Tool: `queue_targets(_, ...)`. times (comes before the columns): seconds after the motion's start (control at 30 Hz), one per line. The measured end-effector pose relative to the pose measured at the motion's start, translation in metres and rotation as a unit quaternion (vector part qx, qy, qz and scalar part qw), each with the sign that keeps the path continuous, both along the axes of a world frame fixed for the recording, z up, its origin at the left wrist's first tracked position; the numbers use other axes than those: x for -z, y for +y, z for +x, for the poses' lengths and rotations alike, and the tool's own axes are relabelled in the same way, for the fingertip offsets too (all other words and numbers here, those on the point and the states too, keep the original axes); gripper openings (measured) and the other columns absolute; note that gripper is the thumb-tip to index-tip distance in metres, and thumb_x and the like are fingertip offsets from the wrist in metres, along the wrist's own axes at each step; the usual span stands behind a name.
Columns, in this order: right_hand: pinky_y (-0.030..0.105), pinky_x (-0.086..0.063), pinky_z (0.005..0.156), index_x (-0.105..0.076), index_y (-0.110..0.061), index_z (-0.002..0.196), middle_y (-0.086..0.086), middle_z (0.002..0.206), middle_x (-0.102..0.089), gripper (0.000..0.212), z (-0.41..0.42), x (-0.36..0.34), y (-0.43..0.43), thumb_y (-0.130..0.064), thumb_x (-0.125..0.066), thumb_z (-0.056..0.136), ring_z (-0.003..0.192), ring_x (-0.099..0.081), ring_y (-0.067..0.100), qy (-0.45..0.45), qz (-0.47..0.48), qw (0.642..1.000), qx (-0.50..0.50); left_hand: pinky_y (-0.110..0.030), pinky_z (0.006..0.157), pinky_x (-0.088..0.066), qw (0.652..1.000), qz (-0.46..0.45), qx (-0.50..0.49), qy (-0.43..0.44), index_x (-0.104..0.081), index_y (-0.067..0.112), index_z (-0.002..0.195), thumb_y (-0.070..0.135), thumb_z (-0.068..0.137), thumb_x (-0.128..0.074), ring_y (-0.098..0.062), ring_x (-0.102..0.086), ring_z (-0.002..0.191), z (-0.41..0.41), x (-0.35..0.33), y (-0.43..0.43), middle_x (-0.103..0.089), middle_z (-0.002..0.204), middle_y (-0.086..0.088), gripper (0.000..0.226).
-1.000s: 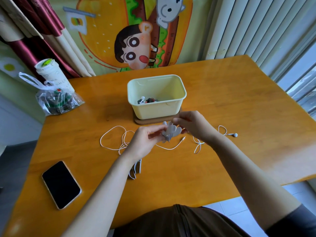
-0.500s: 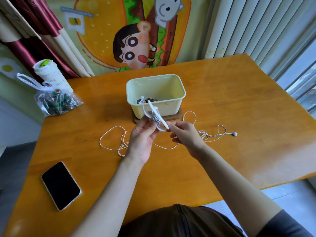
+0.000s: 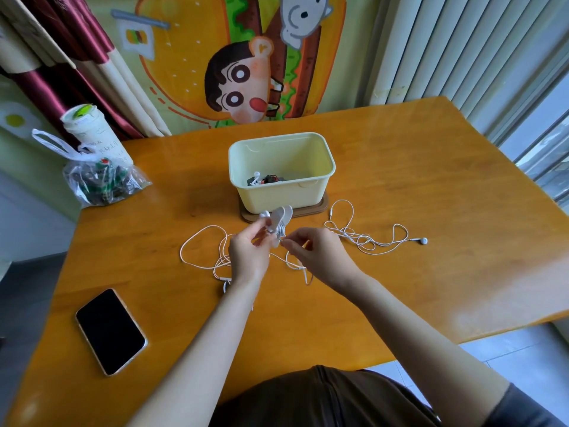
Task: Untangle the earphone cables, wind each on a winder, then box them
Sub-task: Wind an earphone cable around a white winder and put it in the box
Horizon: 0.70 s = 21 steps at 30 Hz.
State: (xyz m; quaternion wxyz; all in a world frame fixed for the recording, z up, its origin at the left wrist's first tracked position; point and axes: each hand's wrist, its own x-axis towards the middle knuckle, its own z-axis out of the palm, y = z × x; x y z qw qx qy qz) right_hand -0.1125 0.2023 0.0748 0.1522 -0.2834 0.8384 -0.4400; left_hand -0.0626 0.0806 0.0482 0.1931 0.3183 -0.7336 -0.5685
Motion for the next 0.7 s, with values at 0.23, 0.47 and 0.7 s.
queue_targets(0.23, 0.014, -0.034, 0.052, -0.066, -0.017, 0.078, -0.020, 0.060, -0.050, 0.015, -0.024, -0.020, 0.011, -0.024, -0.062, 0.090, 0.054, -0.047, 0.000, 0.068, 0.047, 0.997, 0.003, -0.013, 0.079, -0.049, 0.992, -0.060, 0.111, -0.014, -0.068, 0.012, 0.116, -0.002, 0.085, -0.065, -0.013, -0.064, 0.094, 0.012, 0.008, -0.009, -0.071, 0.098, 0.000, 0.034)
queue_targets(0.47, 0.012, -0.036, 0.057, -0.069, -0.013, 0.079, -0.007, 0.066, -0.058, 0.015, -0.041, -0.013, 0.019, -0.025, -0.065, 0.087, 0.061, -0.049, 0.005, 0.053, 0.031, 0.996, 0.067, -0.013, 0.083, -0.047, 0.973, 0.036, 0.224, 0.050, -0.069, 0.027, 0.103, -0.004, 0.081, -0.067, -0.001, -0.065, 0.094, 0.015, -0.007, 0.002, -0.072, 0.100, 0.007, 0.038)
queue_targets(0.7, 0.025, -0.051, 0.054, -0.067, -0.004, 0.078, -0.006, 0.055, -0.047, 0.026, -0.034, -0.004, 0.017, -0.024, -0.057, 0.093, 0.046, -0.049, 0.001, -0.115, -0.083, 0.986, 0.089, -0.020, 0.079, -0.052, 0.934, 0.268, 0.172, 0.159, -0.072, 0.020, 0.099, 0.004, 0.072, -0.066, -0.011, -0.067, 0.090, 0.012, -0.022, 0.015, -0.074, 0.094, 0.002, 0.032)
